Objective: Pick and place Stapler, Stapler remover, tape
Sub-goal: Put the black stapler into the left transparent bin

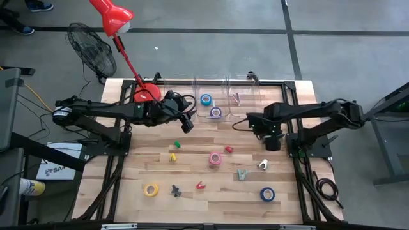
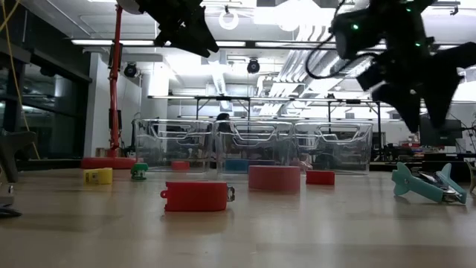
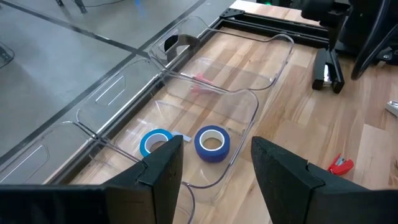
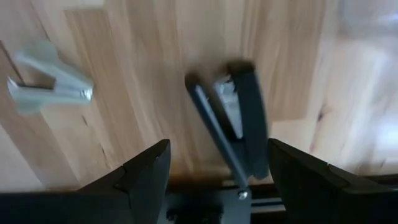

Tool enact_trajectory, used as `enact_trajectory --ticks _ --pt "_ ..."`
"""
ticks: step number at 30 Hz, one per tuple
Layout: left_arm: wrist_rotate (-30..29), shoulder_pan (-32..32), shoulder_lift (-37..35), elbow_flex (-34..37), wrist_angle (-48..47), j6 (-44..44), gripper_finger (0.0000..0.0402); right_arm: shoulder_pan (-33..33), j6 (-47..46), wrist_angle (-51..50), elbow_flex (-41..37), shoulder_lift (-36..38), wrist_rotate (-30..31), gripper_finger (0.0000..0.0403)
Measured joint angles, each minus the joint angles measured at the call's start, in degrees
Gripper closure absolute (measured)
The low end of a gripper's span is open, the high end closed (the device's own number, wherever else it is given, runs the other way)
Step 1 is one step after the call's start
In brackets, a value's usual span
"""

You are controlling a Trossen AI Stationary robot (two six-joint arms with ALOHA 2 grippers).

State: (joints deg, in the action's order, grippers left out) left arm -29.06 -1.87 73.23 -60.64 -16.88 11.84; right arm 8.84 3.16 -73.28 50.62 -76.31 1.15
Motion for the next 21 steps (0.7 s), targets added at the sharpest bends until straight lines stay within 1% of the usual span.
enact_trajectory --ticks 3,6,8,11,14,17,21 --pt "0.0 0.0 0.0 0.0 0.0 0.0 0.0215 0.0 0.0 0.7 -2.8 1.7 -0.2 0.0137" --pt "0.0 0.0 0.0 0.0 0.0 0.0 0.0215 0.0 0.4 1.5 -5.3 2.6 -0.2 0.0121" --pt "0.1 0.0 0.0 0.0 0.0 0.0 0.0215 0.0 0.8 2.0 -5.3 2.6 0.2 0.0108" --pt "0.1 0.0 0.0 0.0 0.0 0.0 0.0215 0.0 3.0 3.5 -5.1 2.5 2.7 0.0089" --pt "0.5 0.0 0.0 0.0 0.0 0.0 0.0215 0.2 3.2 4.4 -6.2 2.4 5.3 0.0072" --pt "1.7 0.0 0.0 0.0 -0.3 0.0 0.0215 0.2 3.7 5.4 -6.2 2.4 3.9 0.0062" --pt "2.5 0.0 0.0 0.0 -0.9 0.0 0.0215 0.1 4.4 5.6 -6.2 2.4 2.4 0.0061"
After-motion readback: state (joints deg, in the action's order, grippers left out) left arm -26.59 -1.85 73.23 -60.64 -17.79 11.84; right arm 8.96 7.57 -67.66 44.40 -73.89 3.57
